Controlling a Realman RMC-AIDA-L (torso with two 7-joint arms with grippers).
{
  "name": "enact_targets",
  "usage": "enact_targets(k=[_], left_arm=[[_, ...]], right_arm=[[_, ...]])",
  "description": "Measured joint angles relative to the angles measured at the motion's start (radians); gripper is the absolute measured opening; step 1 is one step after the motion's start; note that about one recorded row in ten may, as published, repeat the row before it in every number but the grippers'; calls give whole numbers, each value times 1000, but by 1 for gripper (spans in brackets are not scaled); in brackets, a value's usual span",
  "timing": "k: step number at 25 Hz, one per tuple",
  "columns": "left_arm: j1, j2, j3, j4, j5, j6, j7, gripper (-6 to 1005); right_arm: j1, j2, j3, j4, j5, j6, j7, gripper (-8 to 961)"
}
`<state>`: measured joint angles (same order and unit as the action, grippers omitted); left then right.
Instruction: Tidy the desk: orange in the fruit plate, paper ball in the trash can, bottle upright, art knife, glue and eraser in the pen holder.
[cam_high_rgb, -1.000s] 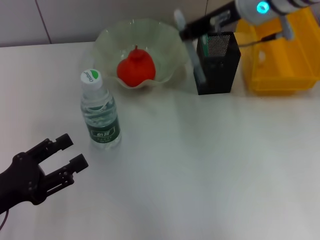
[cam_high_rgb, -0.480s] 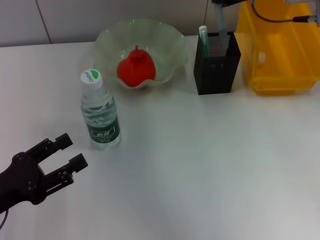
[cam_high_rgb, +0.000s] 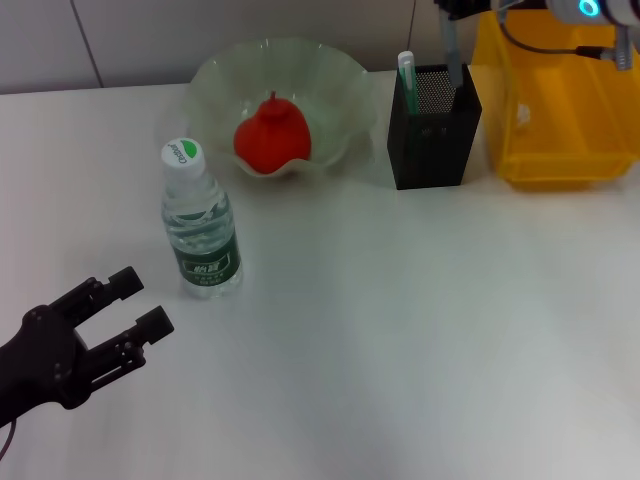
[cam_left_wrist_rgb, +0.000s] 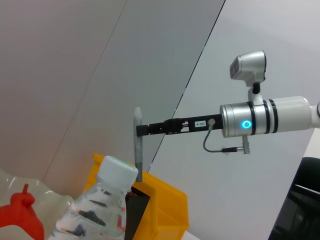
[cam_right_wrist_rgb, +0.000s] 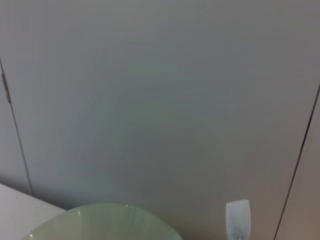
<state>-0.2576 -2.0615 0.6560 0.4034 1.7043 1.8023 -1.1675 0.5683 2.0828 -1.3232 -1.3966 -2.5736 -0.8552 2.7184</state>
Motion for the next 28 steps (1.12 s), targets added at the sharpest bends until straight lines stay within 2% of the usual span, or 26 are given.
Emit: enact_targets(k=[11,17,28], left_arm=[[5,0,-11,-12,0,-1,1,788],[4,0,-15,-15,0,-4,1,788],[-1,1,-17,-15,0,-12,0,788]], right_arm=[[22,-3,-86,170,3,219,-26,133],[36,-2,-109,231,3,242,-47,150],[22,0,-143,239,1,240,-49,183]])
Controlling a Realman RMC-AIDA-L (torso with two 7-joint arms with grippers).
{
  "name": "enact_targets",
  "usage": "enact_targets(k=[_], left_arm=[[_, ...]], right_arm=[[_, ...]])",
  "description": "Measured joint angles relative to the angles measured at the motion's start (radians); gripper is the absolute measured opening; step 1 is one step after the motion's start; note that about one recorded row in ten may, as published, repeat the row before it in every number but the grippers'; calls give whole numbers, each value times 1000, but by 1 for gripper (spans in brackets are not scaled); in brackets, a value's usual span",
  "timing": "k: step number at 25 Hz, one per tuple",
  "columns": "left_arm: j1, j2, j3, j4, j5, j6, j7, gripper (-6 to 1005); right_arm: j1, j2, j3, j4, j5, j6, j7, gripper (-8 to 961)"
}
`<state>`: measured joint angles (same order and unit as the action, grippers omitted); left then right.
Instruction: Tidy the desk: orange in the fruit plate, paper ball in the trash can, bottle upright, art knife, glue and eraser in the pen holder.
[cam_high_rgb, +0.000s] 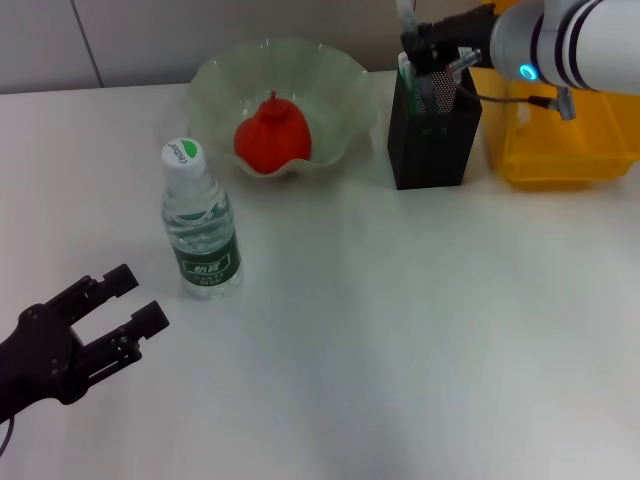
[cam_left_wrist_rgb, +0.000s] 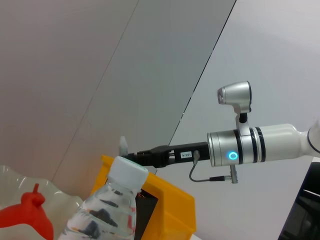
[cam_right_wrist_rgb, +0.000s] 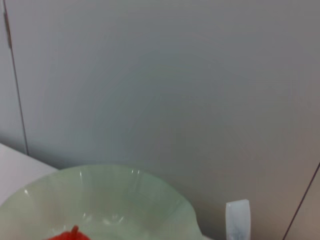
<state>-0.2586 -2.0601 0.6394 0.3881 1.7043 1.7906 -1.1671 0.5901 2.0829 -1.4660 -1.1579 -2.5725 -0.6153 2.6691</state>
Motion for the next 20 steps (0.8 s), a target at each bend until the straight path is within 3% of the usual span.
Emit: enact_targets(k=[18,20], left_arm=[[-7,0,-21,7,0,26,-1,788],[-7,2,-29,7,-1,36,-2,788]], right_arm=[[8,-3,39,-69,-16,-158,-2,235],[18,-3,56,-70,-24,-182,-2,275]])
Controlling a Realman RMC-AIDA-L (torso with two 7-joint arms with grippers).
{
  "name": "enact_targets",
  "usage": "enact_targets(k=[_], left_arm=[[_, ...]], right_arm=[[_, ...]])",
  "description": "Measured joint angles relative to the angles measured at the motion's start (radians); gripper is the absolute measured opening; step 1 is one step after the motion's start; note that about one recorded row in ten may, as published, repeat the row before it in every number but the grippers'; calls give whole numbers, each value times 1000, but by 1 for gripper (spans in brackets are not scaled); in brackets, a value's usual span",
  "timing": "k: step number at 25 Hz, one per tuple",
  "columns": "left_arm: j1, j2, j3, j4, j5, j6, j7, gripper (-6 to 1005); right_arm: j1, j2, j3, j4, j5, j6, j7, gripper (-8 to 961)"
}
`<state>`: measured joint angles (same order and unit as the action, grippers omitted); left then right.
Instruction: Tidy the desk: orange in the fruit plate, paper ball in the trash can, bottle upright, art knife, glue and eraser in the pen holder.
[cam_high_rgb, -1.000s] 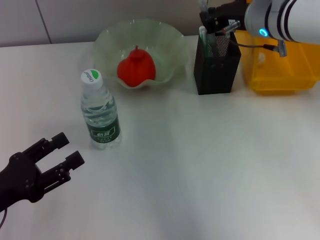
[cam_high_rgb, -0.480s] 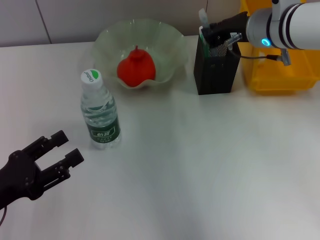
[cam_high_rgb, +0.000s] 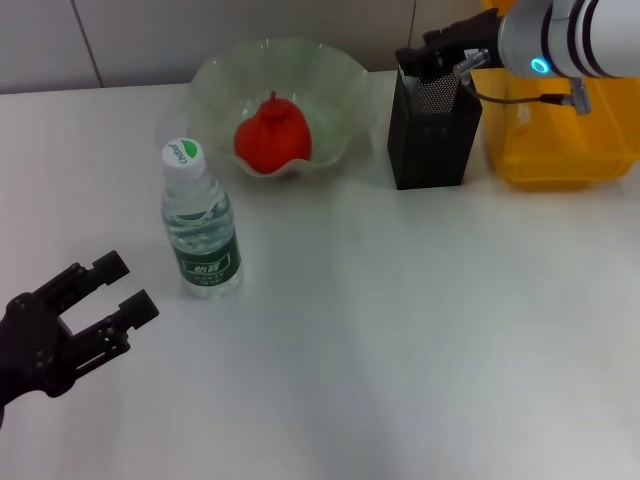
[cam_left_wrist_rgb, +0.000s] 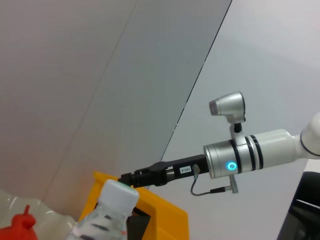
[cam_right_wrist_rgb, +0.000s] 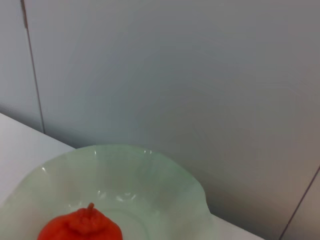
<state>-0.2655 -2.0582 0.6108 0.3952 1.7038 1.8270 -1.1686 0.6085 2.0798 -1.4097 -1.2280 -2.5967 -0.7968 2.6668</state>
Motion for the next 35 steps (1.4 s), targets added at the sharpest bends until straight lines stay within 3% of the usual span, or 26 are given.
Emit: enact_targets(k=[3,12,17,22,28,35], left_arm=[[-2,3,0,1,0,25,0,788],[-13,5,4,5,4,86,0,788],[-23,5,6,5,8,89,0,788],[-38,10,26,10,9,99,-6,788],[-46,1,82,94,14,83,-66,788],[-83,0,180,137,72,46,-51,788]], right_arm=[[-6,0,3,-21,-4,-15,0,335],[-9,0,5,-185,69,-220,-41,365],[17,-2,98,-247,318,-448,-149,368],[23,-4,242,-204,629,-726,-378,496],[-53,-6,364,-133,698,-941,-566,570],[-146,-4,351,-121,681,-1046,-710,677]])
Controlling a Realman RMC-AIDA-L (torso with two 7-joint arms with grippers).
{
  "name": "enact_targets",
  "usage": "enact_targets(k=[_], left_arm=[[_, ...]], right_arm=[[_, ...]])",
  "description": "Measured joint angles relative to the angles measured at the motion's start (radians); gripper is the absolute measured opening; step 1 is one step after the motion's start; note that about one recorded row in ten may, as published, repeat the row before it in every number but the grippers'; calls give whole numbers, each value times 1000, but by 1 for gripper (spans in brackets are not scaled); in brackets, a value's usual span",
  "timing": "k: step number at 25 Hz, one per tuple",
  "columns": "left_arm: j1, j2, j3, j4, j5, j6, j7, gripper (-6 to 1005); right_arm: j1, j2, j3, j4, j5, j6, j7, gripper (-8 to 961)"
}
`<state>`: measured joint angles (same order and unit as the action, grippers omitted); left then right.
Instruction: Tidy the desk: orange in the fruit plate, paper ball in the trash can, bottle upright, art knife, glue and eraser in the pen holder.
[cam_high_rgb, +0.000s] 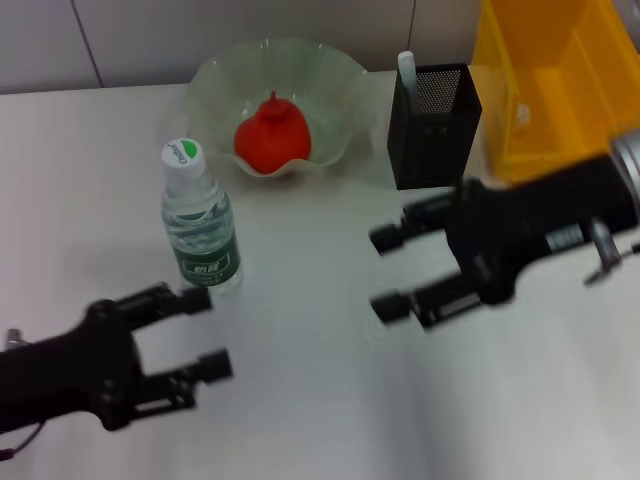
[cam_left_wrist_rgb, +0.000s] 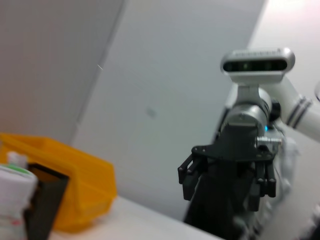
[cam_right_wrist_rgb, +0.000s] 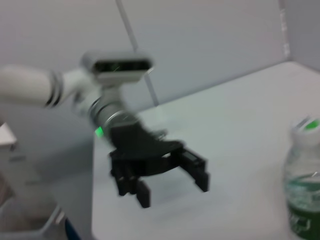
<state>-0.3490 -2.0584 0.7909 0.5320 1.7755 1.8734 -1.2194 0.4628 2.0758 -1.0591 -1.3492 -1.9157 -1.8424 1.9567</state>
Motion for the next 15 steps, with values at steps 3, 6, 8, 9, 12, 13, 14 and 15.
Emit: enact_targets(k=[3,6,8,9,12,13,14,15], left_arm=[[-26,-1,6,1,48,-2,35,788],[-53,4,12,12,68,19,63,788],[-58,7,22,20,69,42,67,788],[-60,8,29,27,70,59,70,788],[-61,8,44,49,72,84,68,788],[-61,8,44,49,72,84,68,788],[-60,8,40,62,71,86,63,788],[-60,8,40,62,71,86,63,788]], right_arm=[[-53,3,-39,-50,-9,-7,-50,745],[-93,4,-32,-81,-12,-12,-86,768],[-99,4,-24,-81,-12,-15,-90,768],[-103,4,-15,-82,-12,-16,-92,768],[-116,4,10,-84,-12,-25,-94,768],[-121,4,15,-87,-11,-30,-97,768],[-126,5,18,-90,-9,-35,-101,768],[-131,6,19,-94,-7,-42,-108,768]])
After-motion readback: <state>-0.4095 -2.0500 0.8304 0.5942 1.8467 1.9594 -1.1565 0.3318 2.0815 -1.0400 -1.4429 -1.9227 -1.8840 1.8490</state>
